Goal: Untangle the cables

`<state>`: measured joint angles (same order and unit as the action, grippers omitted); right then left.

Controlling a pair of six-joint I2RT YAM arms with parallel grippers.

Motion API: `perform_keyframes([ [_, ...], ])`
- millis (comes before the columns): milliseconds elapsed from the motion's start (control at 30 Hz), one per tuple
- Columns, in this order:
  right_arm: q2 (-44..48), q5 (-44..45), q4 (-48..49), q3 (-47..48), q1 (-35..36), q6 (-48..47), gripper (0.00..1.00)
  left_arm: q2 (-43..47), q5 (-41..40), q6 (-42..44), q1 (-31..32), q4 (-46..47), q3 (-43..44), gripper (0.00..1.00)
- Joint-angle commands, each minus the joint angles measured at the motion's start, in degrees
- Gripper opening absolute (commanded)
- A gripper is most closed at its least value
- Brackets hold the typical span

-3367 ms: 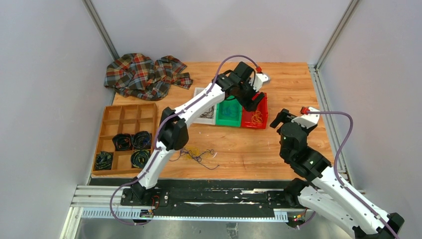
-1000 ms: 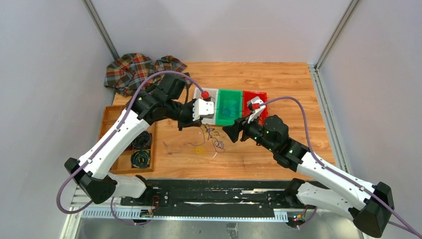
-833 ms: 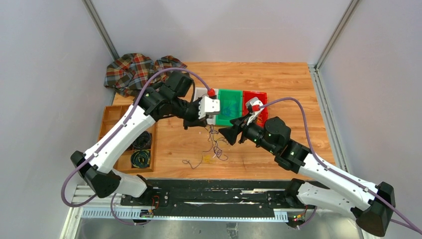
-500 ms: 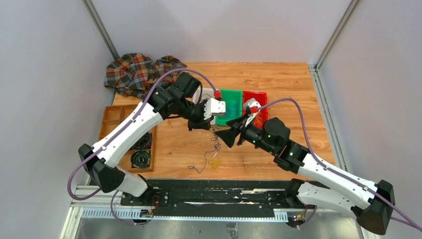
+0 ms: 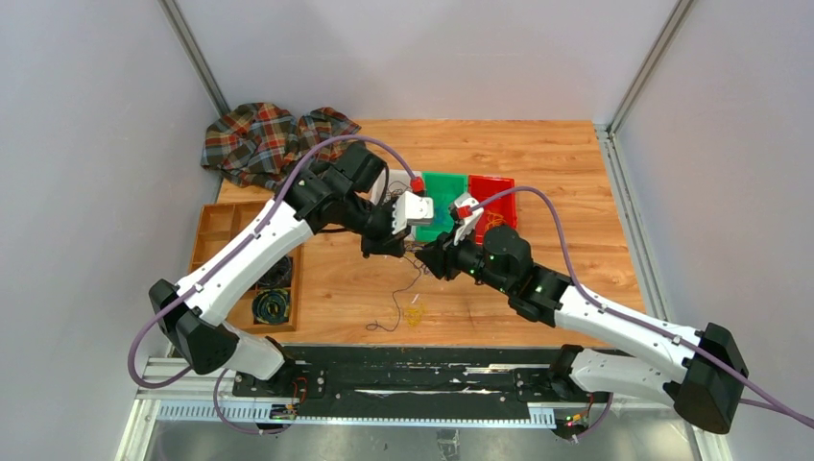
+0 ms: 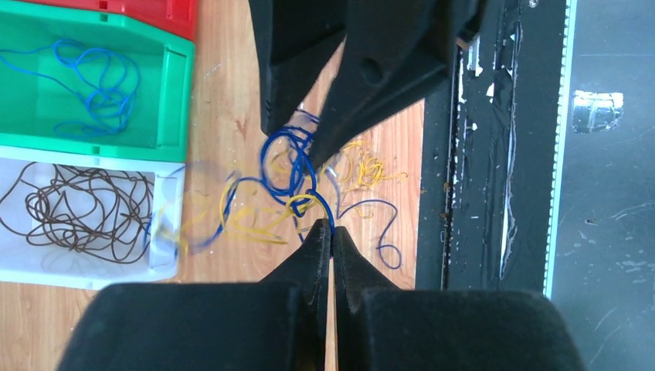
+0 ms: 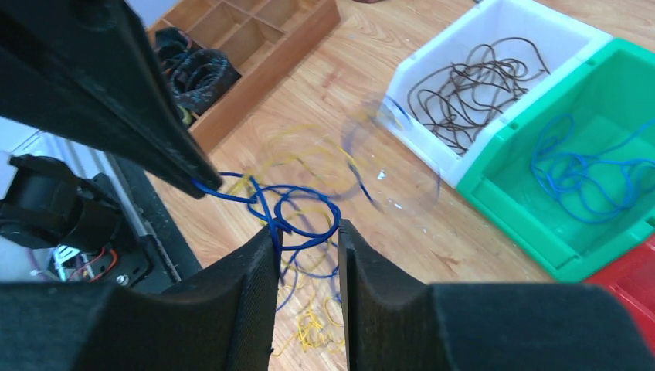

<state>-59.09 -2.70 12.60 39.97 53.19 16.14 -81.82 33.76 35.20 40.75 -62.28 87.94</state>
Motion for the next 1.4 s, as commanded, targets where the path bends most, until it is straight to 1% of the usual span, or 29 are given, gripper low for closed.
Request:
perform_keyframes([
  [0, 0.99, 8.59, -3.31, 0.78, 0.97, -1.42, 0.32, 2.69, 0.89, -0.06, 0.56, -0.40, -0.04, 0.01],
  [133, 4.26, 16.98, -4.38, -3.12, 0.96, -1.36, 0.34, 3.23, 1.11, 0.55, 0.57, -1.63, 0.82, 0.01],
  [267, 9.12, 21.29, -4.39, -6.85, 0.95, -1.60, 0.33, 3.62, 0.77, 0.62, 0.51, -1.69, 0.12, 0.01],
  [400, 12.94, 22.96, -7.18, -7.38, 0.91, -2.77, 0.32, 3.36, -1.64, 1.67, 0.57, -1.60, -0.91, 0.01],
  [467, 14.23, 22.20, -8.33, -7.05, 0.91, -3.64, 0.32, 2.86, -2.92, 1.88, 0.63, -1.59, -1.13, 0.01],
  [500, 14.70, 20.62, -8.52, -6.56, 0.95, -4.11, 0.36, 2.44, -3.37, 1.81, 0.63, -1.61, -1.06, 0.01],
  [567, 15.45, 17.39, -8.25, -5.41, 0.95, -4.61, 0.47, 1.32, -3.69, 1.47, 0.63, -1.62, -0.86, 0.01],
  [667, 15.34, 10.77, -4.66, -3.80, 1.10, -4.67, 0.68, -0.02, -3.47, 1.61, 0.63, -1.56, -0.84, 0.01],
  [700, 14.91, 8.56, -2.86, -3.41, 1.23, -4.33, 0.71, -0.35, -3.30, 1.66, 0.64, -1.56, -0.78, 0.01],
  [800, 12.23, 3.95, 1.41, -1.66, 2.19, -3.33, 0.72, -0.97, -2.85, 1.64, 0.64, -1.60, -0.52, 0.01],
  [967, 5.92, 2.84, 5.03, 1.50, 6.15, -6.61, 0.73, -0.91, -1.07, 1.47, 0.64, -1.57, -0.18, 0.01],
  [1167, -0.43, 2.70, 5.15, 3.66, 8.43, -10.98, 0.72, 0.12, 0.75, 1.25, 0.64, -1.64, -0.33, 0.01],
  [1367, -1.46, 2.99, 3.95, 3.22, 9.13, -13.28, 0.70, 2.75, 0.63, 4.20, 0.62, -1.92, -1.17, 0.01],
])
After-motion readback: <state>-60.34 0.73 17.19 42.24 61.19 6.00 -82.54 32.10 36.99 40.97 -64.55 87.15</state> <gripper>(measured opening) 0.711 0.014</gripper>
